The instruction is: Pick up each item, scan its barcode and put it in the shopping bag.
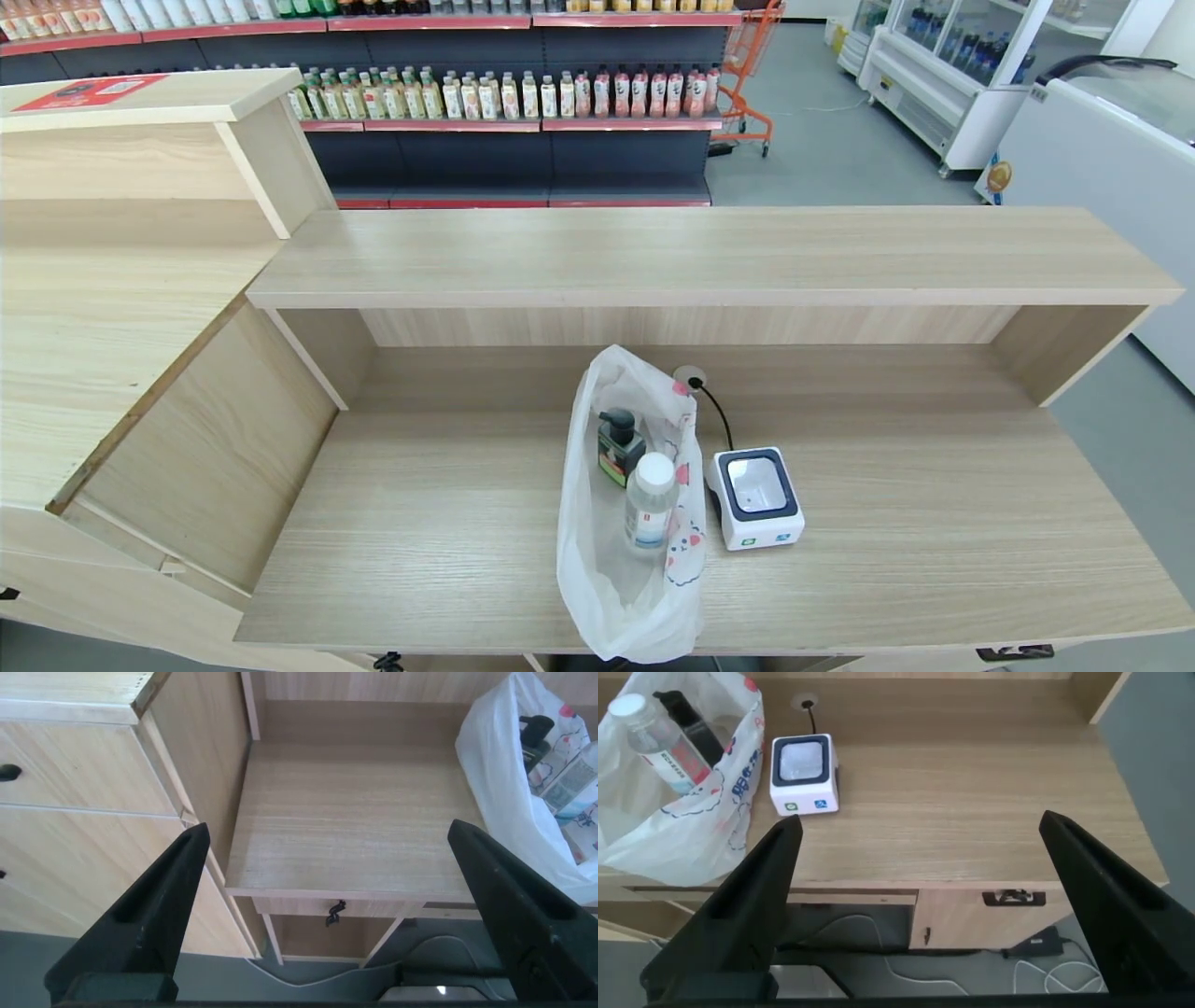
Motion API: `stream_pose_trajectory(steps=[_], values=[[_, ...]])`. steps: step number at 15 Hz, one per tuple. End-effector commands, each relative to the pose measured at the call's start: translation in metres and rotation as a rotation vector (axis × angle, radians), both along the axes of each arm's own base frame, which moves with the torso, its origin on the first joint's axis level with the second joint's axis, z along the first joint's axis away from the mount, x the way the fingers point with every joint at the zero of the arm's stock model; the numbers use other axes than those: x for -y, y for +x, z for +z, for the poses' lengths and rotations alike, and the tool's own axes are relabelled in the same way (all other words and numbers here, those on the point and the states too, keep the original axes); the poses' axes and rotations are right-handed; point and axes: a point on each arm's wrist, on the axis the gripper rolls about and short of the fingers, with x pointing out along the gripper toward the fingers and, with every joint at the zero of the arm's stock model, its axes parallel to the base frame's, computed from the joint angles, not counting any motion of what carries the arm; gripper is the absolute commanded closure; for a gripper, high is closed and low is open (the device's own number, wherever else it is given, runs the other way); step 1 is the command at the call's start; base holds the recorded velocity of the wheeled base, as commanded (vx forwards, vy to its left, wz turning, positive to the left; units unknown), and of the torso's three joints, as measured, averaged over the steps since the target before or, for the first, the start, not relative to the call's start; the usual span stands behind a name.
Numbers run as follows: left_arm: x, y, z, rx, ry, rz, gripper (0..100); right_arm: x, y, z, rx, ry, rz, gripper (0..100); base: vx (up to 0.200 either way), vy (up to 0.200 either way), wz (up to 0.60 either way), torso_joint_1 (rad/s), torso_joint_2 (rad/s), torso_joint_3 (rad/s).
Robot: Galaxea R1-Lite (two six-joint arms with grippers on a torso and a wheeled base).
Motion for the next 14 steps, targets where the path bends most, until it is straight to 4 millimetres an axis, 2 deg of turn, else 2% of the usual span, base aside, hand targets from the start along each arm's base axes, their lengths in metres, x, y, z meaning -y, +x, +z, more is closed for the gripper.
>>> stream_pose_trajectory(steps=[1,12,14], values=[[0.0,0.0,-0.0001,0.0,0.0,0.0,0,0.0,-0.0002,-0.0005,0.0,-0.001,0.0,0,0.0,0.0,0.0,0.0,0.0,0.0],[0.0,0.0,-0.0001,0.0,-0.005,0.0,0,0.0,-0.0002,-0.0006,-0.002,-0.009,0.002,0,0.0,0.0,0.0,0.0,0.0,0.0],[0.0,0.0,-0.0001,0.0,-0.002,0.0,0,0.0,-0.0002,-0.0006,-0.002,-0.009,0.002,0,0.0,-0.2,0.0,0.005,0.0,-0.002]])
